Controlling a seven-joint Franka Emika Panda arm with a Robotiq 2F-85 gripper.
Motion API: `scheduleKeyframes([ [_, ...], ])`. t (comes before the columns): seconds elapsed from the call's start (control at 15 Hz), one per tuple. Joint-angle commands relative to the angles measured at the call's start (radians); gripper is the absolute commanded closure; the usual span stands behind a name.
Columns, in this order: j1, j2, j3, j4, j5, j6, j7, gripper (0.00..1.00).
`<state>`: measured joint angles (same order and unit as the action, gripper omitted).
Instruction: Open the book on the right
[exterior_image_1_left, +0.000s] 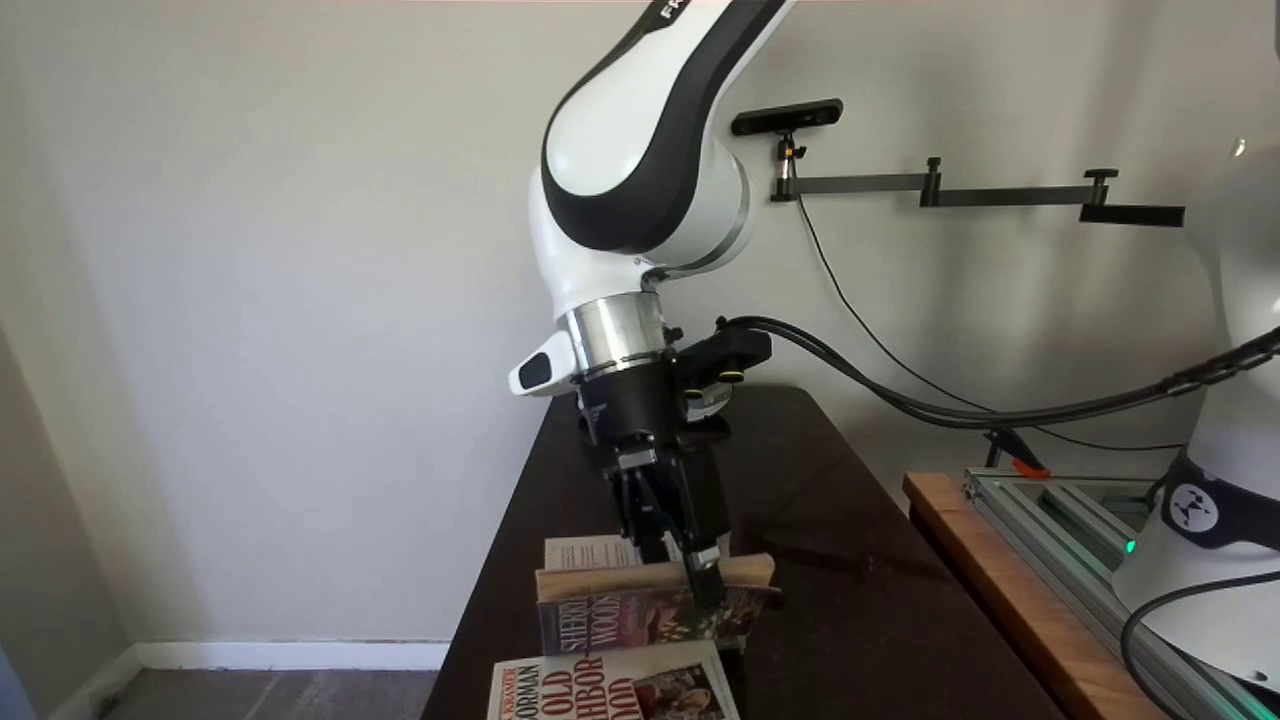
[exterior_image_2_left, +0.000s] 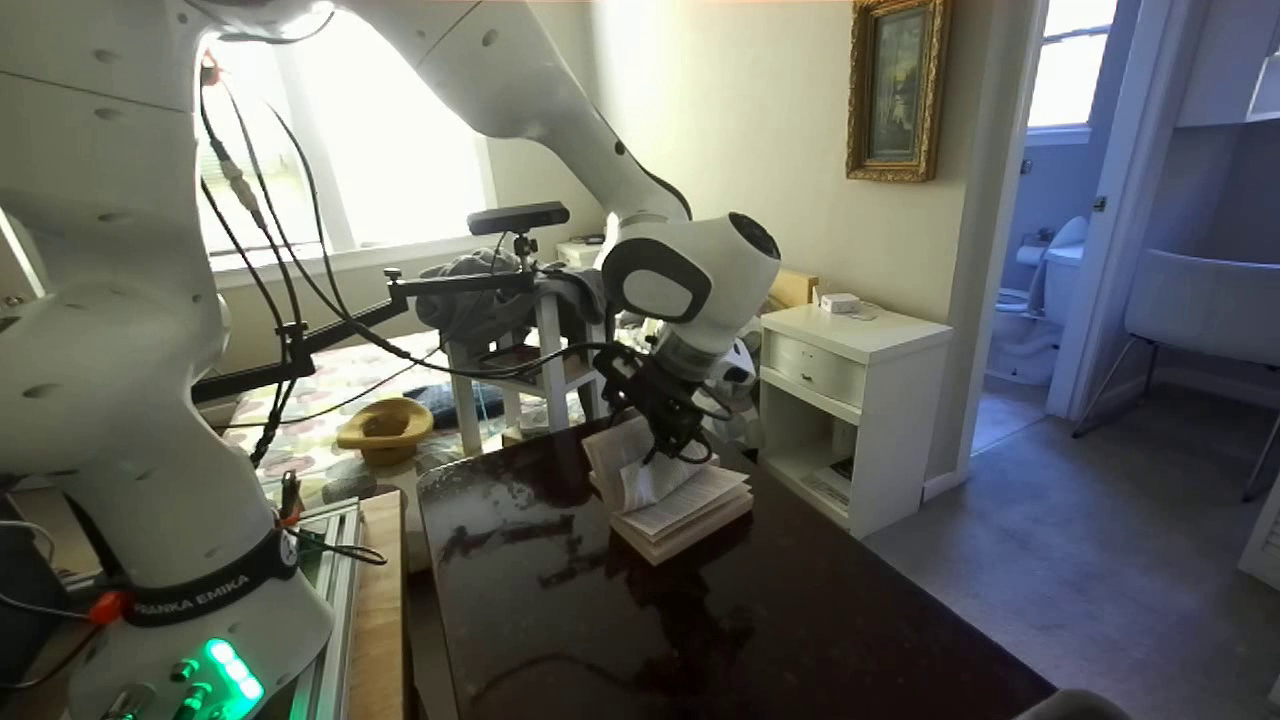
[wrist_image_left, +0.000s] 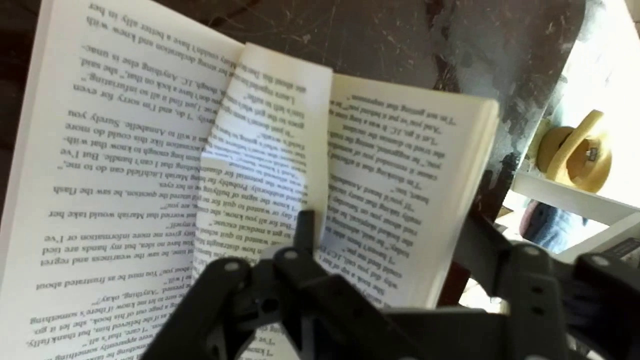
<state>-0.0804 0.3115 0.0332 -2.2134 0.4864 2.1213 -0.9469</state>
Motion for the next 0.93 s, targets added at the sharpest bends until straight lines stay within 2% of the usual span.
scheduleKeyframes([
  [0.0, 0.007, -0.031, 0.013, -0.035, -0.042, 0.033, 0.038, 0.56],
  [0.07, 0.007, -0.034, 0.014, -0.037, -0.043, 0.034, 0.039, 0.63],
  [0.2, 0.009, -0.040, 0.016, -0.039, -0.048, 0.037, 0.046, 0.69],
  [0.33, 0.012, -0.042, 0.017, -0.039, -0.058, 0.039, 0.054, 0.69],
  [0.4, 0.012, -0.042, 0.017, -0.039, -0.062, 0.042, 0.056, 0.66],
  [0.47, 0.012, -0.041, 0.018, -0.038, -0.065, 0.041, 0.059, 0.68],
  [0.67, 0.011, -0.038, 0.019, -0.039, -0.067, 0.048, 0.063, 0.88],
  [0.73, 0.011, -0.039, 0.019, -0.041, -0.069, 0.053, 0.066, 0.87],
  [0.87, 0.009, -0.043, 0.021, -0.042, -0.065, 0.056, 0.068, 0.78],
])
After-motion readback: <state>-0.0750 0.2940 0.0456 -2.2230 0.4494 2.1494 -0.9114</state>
